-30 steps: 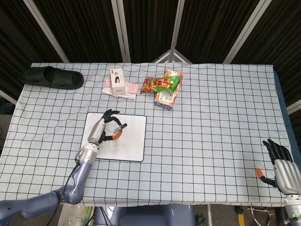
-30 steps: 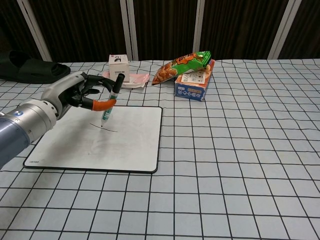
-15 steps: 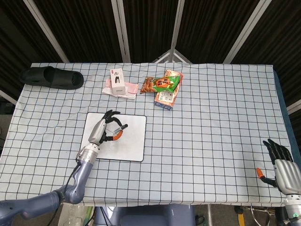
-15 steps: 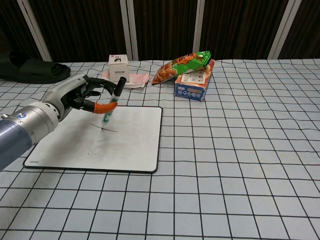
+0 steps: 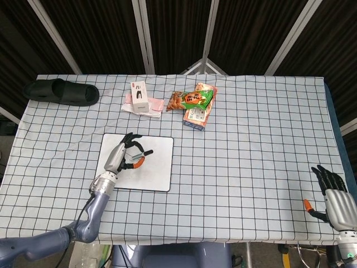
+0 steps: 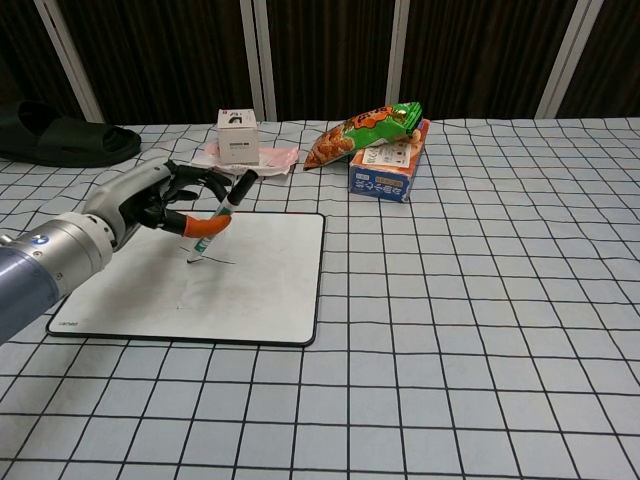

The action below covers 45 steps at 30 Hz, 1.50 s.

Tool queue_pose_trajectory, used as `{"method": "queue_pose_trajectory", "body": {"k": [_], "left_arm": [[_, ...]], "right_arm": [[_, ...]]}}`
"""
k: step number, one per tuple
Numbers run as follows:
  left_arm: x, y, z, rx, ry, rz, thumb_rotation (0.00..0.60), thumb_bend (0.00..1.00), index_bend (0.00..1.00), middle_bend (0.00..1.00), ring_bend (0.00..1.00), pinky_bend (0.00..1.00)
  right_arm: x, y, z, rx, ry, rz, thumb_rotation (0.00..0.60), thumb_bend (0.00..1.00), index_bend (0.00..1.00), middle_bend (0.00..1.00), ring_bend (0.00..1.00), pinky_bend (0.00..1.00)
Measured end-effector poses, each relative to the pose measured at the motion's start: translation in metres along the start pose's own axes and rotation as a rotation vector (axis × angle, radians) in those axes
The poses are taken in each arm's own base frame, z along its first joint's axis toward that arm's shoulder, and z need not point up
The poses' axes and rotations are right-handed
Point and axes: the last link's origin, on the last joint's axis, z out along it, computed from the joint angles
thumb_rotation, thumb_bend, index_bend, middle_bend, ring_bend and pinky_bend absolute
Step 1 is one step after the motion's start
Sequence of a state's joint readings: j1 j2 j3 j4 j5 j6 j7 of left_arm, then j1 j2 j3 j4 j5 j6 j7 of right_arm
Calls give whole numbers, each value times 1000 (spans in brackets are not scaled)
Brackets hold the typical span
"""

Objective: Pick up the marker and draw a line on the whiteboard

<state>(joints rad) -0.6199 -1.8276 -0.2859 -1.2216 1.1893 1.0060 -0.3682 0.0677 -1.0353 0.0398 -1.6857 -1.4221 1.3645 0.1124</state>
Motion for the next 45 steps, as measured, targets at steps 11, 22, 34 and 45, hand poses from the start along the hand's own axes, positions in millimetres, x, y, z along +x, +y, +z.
{"method": "queue_pose_trajectory", "body": {"k": [11, 22, 34, 45], "left_arm": [[6, -5, -19, 10, -10, -14, 600, 594, 720, 158, 10, 76], [39, 26, -35, -113, 69, -145, 600, 586, 714, 157, 10, 76], [64, 11, -46, -117, 41, 249, 600, 476, 683, 156, 8, 63], [99, -35, -74, 50, -12, 732, 600, 421, 637, 131, 8, 50]], "right_arm": [[-1, -1, 0, 4, 3, -11, 600, 354, 0, 0, 0, 0], [-2, 0, -1, -7, 2, -9, 600, 354, 0, 0, 0, 0], [-1, 1, -1, -11, 1, -8, 600, 355, 0, 0, 0, 0], [-2, -1, -2, -10, 0, -7, 600, 355, 0, 0, 0, 0]]}}
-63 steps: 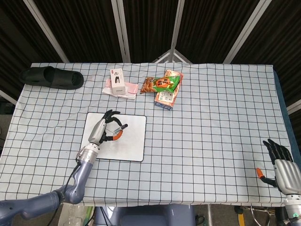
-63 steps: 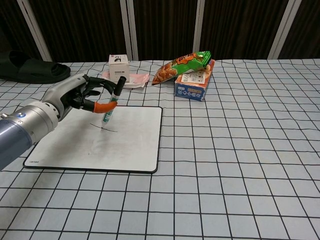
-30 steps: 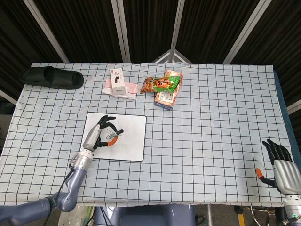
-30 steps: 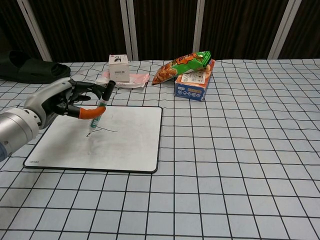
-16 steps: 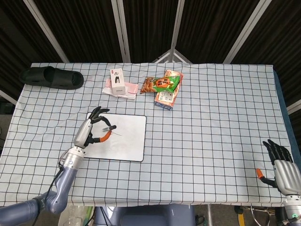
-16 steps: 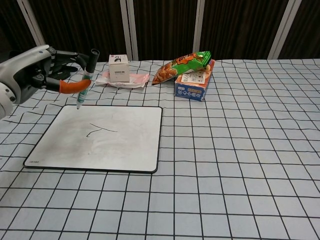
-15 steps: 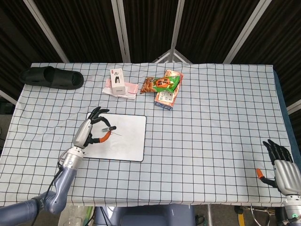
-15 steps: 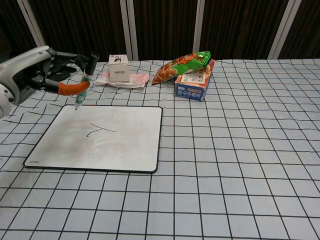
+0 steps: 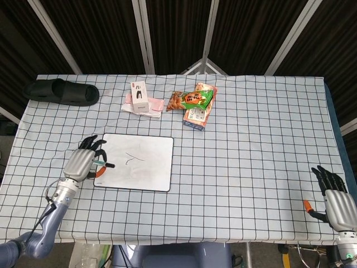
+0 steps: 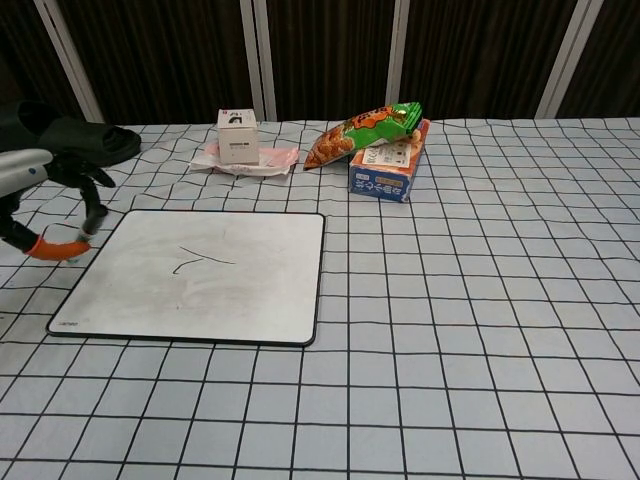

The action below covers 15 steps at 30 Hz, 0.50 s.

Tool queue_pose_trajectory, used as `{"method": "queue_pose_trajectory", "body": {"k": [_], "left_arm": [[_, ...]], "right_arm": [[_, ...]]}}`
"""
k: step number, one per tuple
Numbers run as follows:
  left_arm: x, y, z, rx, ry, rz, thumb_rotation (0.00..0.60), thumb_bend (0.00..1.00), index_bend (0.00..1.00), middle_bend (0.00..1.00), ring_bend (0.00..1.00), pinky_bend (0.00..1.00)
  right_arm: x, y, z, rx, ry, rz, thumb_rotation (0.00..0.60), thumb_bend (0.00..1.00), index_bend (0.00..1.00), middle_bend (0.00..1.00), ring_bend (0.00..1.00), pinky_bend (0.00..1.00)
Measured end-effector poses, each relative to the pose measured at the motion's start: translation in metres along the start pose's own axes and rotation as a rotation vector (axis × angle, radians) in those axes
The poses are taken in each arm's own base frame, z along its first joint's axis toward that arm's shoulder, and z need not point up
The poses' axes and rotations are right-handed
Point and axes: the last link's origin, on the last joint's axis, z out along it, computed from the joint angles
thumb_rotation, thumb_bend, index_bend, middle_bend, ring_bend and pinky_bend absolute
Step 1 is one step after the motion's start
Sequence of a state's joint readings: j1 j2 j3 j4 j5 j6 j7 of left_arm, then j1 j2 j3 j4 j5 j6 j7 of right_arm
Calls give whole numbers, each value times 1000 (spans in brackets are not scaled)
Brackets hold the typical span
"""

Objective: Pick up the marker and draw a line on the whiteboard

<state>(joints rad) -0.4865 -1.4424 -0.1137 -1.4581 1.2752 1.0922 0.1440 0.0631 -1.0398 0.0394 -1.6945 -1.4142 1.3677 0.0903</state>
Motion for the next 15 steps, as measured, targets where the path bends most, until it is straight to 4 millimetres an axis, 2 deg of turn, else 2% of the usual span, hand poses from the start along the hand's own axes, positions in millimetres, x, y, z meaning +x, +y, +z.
{"method": "queue_pose_trajectory", "body": {"k": [3, 7, 15], "left_arm": [[-5, -16, -9, 60, -38, 59, 600, 420, 628, 124, 8, 49], [-12, -28, -14, 103, -66, 98, 600, 416, 609, 109, 8, 49], [-18, -26, -9, 117, -62, 83, 600, 373, 543, 48, 3, 32]], "right_arm": [[0, -1, 0, 0, 0, 0, 600, 354, 0, 0, 0, 0], [0, -1, 0, 0, -1, 0, 600, 354, 0, 0, 0, 0], [0, 0, 0, -3, -2, 0, 600, 354, 0, 0, 0, 0]]}}
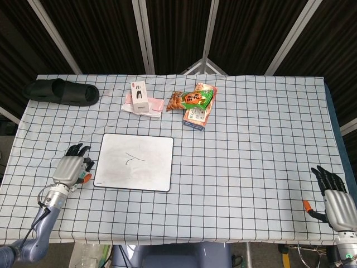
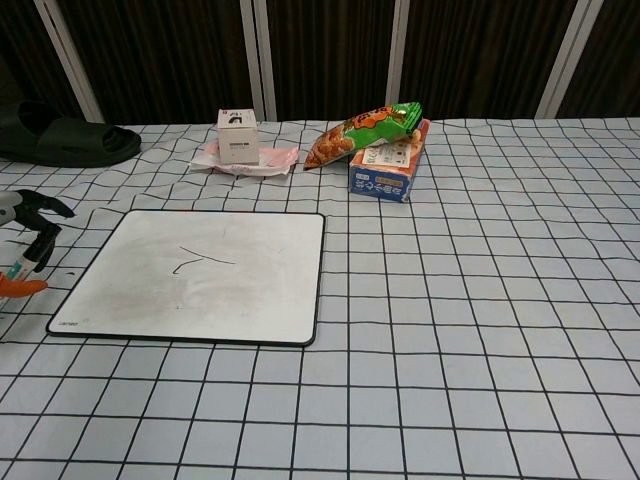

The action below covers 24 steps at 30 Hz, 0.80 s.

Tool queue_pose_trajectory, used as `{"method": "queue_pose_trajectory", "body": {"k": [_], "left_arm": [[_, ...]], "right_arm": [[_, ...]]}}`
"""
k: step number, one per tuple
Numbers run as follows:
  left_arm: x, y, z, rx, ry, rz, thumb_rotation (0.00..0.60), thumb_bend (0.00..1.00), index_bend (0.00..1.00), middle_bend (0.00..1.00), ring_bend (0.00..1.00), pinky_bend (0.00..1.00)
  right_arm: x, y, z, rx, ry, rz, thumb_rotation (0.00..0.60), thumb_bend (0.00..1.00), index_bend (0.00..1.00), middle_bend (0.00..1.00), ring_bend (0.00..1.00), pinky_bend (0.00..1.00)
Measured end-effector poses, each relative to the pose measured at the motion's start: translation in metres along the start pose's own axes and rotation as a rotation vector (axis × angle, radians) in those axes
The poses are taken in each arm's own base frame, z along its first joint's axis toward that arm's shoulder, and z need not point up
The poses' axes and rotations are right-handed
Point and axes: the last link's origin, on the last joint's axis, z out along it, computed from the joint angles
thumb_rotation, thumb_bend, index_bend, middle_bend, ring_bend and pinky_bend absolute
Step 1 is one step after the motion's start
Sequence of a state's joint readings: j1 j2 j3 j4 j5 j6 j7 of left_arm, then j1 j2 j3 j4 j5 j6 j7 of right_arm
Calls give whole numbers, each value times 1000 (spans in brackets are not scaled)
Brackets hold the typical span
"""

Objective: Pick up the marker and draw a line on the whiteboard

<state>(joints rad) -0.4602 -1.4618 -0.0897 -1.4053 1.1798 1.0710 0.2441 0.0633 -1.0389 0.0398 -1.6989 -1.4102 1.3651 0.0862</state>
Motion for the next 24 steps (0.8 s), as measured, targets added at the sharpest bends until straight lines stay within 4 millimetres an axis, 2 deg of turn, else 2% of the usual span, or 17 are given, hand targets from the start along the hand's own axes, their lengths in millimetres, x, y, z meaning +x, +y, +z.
{"method": "queue_pose_trajectory", "body": {"k": [3, 10, 19, 24], "left_arm": [[3, 2, 2, 1, 16, -16, 600, 334, 480, 10, 0, 15], [9, 4, 3, -7, 26, -22, 600, 142, 313, 0, 0, 0], [20, 10, 0, -20, 69, -70, 600, 135, 142, 0, 0, 0], [34, 10, -12, -24, 111, -96, 600, 135, 28, 0, 0, 0]], "right_arm": [[0, 0, 0, 0, 0, 2, 600, 354, 0, 0, 0, 0], [0, 0, 0, 2, 1, 2, 600, 354, 0, 0, 0, 0], [1, 0, -1, 2, 2, 1, 600, 354, 0, 0, 0, 0], [1, 1, -2, 5, 1, -2, 600, 354, 0, 0, 0, 0]]}}
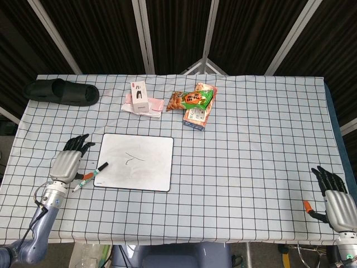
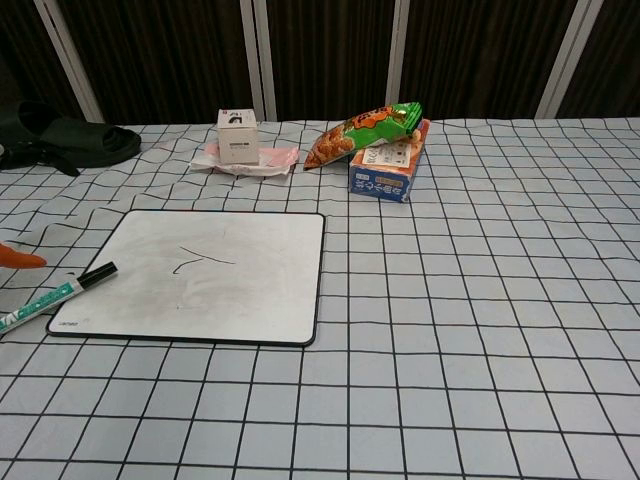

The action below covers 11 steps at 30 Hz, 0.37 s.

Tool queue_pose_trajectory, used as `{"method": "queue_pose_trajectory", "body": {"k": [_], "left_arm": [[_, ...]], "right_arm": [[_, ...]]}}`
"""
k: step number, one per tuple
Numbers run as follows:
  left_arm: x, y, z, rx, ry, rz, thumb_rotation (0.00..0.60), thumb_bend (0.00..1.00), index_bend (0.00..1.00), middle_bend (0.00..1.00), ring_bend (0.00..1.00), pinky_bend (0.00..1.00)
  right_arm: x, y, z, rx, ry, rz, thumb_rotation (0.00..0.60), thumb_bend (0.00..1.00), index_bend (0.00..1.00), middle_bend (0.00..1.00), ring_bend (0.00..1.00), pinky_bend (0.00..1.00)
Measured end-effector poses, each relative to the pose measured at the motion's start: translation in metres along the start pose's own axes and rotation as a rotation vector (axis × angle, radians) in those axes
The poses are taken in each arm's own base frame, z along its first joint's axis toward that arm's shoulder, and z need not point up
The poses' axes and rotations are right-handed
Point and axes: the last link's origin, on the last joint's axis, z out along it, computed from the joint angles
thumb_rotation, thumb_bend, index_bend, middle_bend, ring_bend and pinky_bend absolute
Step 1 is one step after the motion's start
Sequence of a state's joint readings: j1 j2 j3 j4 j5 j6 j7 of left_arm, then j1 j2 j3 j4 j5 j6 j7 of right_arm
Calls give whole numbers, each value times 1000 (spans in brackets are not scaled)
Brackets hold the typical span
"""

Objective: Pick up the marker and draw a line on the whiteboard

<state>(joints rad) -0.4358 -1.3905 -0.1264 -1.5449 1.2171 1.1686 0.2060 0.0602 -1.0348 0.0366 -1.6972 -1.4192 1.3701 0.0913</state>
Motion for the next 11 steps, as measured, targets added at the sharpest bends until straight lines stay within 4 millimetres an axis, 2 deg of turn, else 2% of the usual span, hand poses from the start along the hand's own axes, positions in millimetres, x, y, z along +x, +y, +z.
{"method": "queue_pose_trajectory", "body": {"k": [5, 11], "left_arm": [[21, -6, -28, 28, 56, -26, 600, 132, 2, 0, 0, 0], [39, -29, -83, 114, 102, -7, 600, 131, 0, 0, 0, 0]], "right_arm": [[0, 0, 0, 10, -3, -10, 600, 354, 0, 0, 0, 0], [-1, -2, -1, 30, 2, -28, 600, 354, 0, 0, 0, 0]]}}
